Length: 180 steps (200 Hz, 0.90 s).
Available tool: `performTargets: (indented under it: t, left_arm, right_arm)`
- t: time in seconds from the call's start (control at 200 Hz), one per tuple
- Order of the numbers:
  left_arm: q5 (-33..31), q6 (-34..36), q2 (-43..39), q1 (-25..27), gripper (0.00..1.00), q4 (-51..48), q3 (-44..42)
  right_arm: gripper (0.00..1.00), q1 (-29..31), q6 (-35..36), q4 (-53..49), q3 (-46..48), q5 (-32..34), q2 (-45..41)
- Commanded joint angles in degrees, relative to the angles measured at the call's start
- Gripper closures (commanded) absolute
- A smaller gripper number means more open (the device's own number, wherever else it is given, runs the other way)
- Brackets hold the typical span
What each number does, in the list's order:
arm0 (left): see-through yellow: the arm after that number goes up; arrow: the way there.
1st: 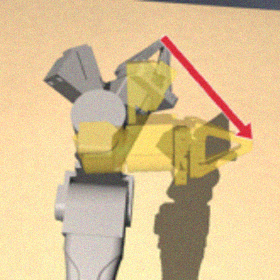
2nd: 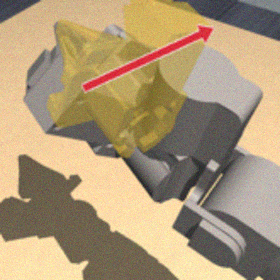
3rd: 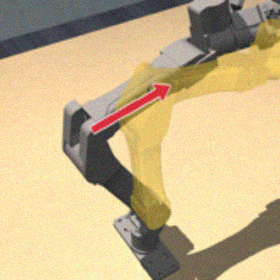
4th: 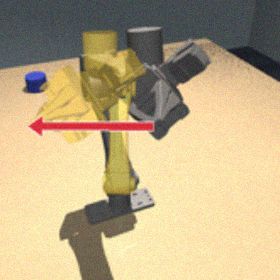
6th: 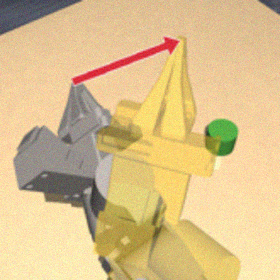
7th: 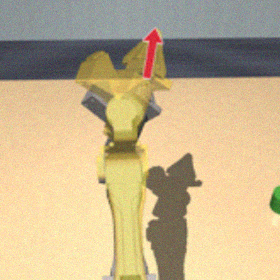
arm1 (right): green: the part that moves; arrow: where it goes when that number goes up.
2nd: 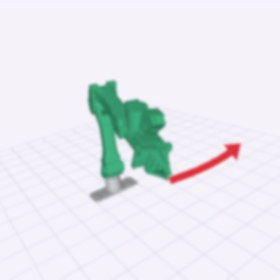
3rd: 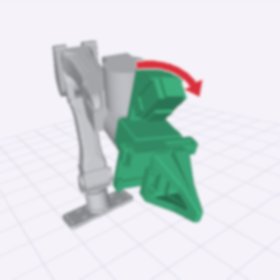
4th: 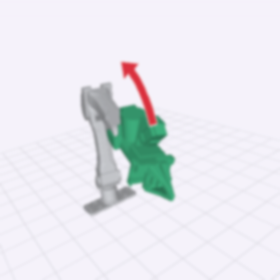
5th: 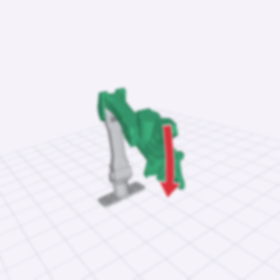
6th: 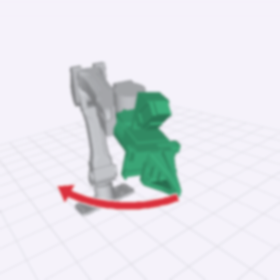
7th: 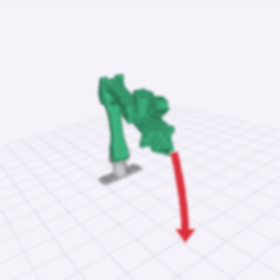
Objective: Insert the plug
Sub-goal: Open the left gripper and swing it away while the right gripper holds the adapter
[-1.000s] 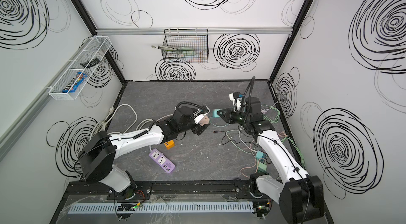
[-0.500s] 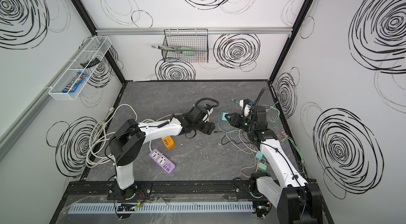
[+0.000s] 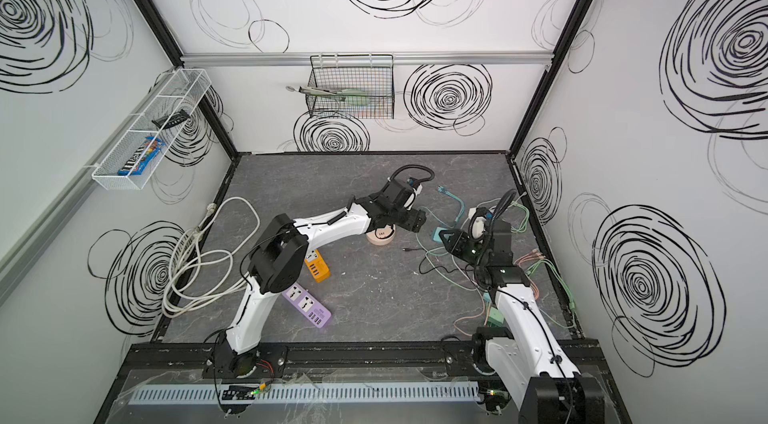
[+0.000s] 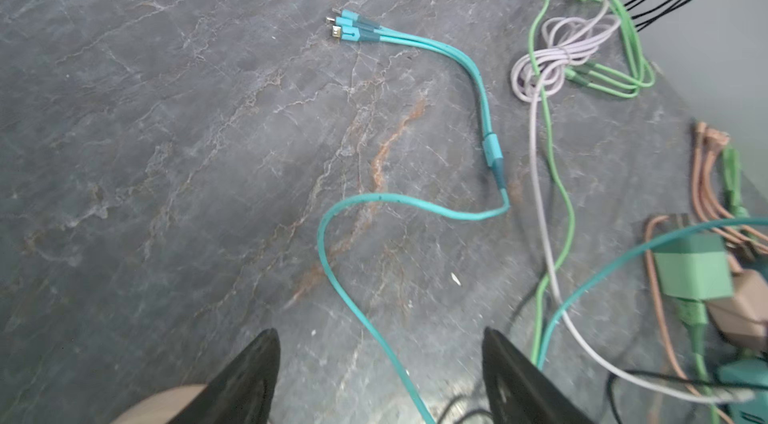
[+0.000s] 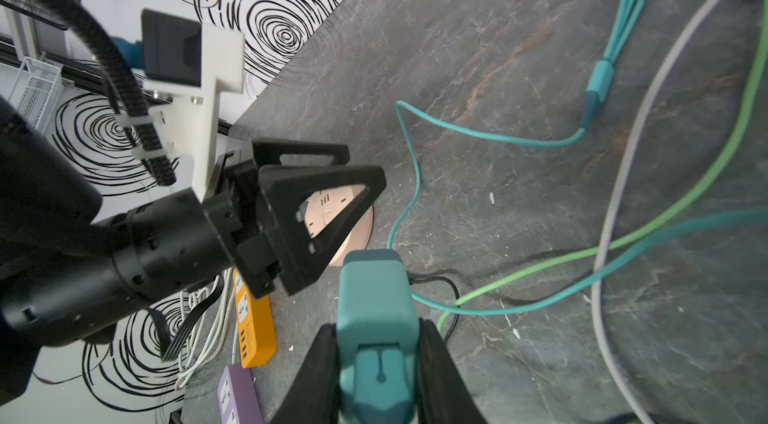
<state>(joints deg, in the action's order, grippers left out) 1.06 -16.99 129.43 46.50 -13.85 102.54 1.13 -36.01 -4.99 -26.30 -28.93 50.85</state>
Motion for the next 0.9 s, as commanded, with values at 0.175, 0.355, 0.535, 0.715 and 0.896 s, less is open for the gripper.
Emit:
performTargets:
  t: [0.175,0.355,0.535,0.715,0.896]
  left_arm:
    - [-8.8,8.6,13.5,0.0,0.21,-7.7,15.4]
    - [-8.0,6.0,20.5,0.0,0.24,-10.1,26.2]
    - [-7.1,5.4,20.7,-0.4,0.82,-5.8,30.2]
    - [-9.7,6.9,9.0,-4.4,1.0,-0.1,23.5]
    - [-4.8,3.2,-6.3,-13.3,1.0,4.7,10.7]
  right_arm:
    - [1.0,-0.3,1.1,-1.7,-0.4,-1.3,0.0]
    - [1.0,-0.3,1.6,-2.0,-0.3,-1.9,0.3]
    - [1.0,-0.4,4.1,-1.4,-1.7,-1.3,0.9]
    - [1.0,-0.3,5.6,7.2,-5.7,-1.7,6.5]
    - [1.0,2.1,6.9,16.3,-15.5,-5.4,18.0]
